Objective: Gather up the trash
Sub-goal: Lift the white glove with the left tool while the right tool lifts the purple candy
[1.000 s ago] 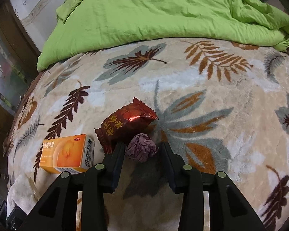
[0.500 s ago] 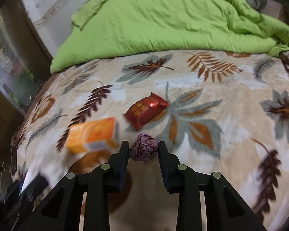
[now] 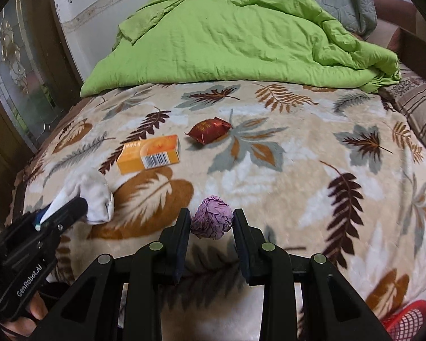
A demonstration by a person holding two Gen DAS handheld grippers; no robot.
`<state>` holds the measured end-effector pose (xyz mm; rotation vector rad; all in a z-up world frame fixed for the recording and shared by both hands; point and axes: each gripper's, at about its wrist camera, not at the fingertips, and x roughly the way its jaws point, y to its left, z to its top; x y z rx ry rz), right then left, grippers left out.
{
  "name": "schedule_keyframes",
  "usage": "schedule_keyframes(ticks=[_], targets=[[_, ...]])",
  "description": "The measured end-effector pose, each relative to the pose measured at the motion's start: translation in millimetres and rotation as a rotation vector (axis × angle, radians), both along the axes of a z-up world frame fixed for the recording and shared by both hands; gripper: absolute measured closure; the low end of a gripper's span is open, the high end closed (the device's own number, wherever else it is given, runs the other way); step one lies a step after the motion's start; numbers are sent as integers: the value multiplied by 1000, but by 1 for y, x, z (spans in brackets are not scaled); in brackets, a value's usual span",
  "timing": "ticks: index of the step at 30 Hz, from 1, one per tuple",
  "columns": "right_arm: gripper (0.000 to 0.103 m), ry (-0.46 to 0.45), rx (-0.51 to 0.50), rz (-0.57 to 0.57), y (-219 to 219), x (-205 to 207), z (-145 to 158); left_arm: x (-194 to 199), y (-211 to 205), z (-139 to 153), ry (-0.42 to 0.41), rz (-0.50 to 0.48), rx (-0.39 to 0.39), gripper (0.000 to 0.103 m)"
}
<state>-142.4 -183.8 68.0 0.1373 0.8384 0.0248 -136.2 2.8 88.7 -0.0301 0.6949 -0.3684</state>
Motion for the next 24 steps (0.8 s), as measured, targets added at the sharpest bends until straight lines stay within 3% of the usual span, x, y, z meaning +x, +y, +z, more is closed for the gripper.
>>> schedule_keyframes(ticks=[11,24], targets=[[70,-45,-100,0,8,-25,-1,-23,-6,5,-7,-6,42,79],[70,-64,-118,2,11,-30,1,-26,-6,3,18,-8,34,79]])
